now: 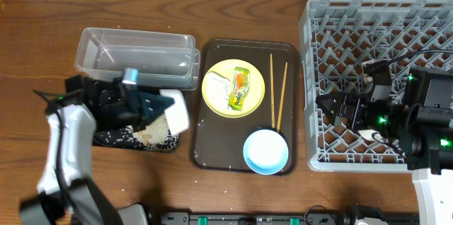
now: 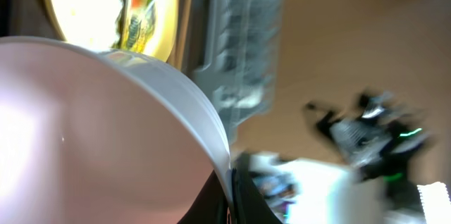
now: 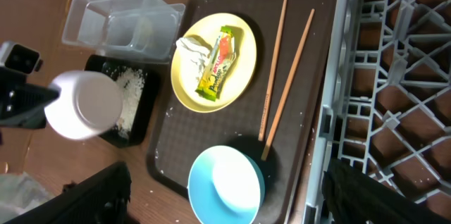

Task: Sort waste into correct bins and load items into the dishwasher rack
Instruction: 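Tip the pink bowl to pour rice onto the black tray, then set the pink bowl back on the brown tray with the left gripper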

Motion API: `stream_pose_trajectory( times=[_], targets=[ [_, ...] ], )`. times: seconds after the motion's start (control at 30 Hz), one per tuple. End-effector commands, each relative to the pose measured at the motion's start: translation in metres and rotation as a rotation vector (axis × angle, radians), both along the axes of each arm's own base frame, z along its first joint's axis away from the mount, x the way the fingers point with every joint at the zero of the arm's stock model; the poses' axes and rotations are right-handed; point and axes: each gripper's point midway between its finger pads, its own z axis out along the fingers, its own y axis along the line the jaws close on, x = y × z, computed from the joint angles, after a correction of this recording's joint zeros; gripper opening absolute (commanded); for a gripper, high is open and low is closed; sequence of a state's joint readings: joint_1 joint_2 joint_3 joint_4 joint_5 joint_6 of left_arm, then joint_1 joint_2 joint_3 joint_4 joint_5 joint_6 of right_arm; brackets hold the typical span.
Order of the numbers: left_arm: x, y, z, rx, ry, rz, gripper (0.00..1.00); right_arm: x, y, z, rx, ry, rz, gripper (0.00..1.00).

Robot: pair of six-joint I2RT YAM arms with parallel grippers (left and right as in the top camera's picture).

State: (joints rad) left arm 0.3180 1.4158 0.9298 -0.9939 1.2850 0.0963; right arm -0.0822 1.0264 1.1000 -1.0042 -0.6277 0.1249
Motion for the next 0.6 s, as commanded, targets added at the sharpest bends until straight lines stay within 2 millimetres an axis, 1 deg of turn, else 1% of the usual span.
stream_pose_trajectory(
  times=[0.0,0.13,0.2,0.27,0.4,0.47,0.53,0.57],
  targets=[
    [-0.017,-0.007,-0.021,0.314,0.071,-0.034,0.06,0.001,0.004,0.006,-0.009,-0.025,0.023,0.86],
    [-0.036,-0.032,-0.034,0.536,0.083,-0.111,0.06,0.001,0.004,0.007,-0.01,-0.028,0.023,0.86],
    [-0.042,-0.042,-0.049,0.677,0.092,-0.134,0.06,0.001,0.004,0.006,-0.009,-0.027,0.023,0.86],
    [-0.044,-0.052,-0.065,0.794,0.077,-0.143,0.06,0.001,0.004,0.006,-0.009,-0.027,0.023,0.86],
    [-0.041,-0.086,-0.092,0.893,-0.004,-0.174,0.06,0.001,0.004,0.006,-0.009,-0.027,0.023,0.86],
    [-0.035,-0.097,-0.102,0.946,-0.048,-0.182,0.06,0.001,0.004,0.006,-0.009,-0.027,0.023,0.86],
    [-0.033,-0.106,-0.111,0.963,-0.067,-0.198,0.07,0.001,0.004,0.006,-0.009,-0.027,0.023,0.86],
    [-0.033,-0.11,-0.116,0.965,-0.063,-0.209,0.11,0.001,0.004,0.006,-0.009,-0.027,0.023,0.86]
  ],
)
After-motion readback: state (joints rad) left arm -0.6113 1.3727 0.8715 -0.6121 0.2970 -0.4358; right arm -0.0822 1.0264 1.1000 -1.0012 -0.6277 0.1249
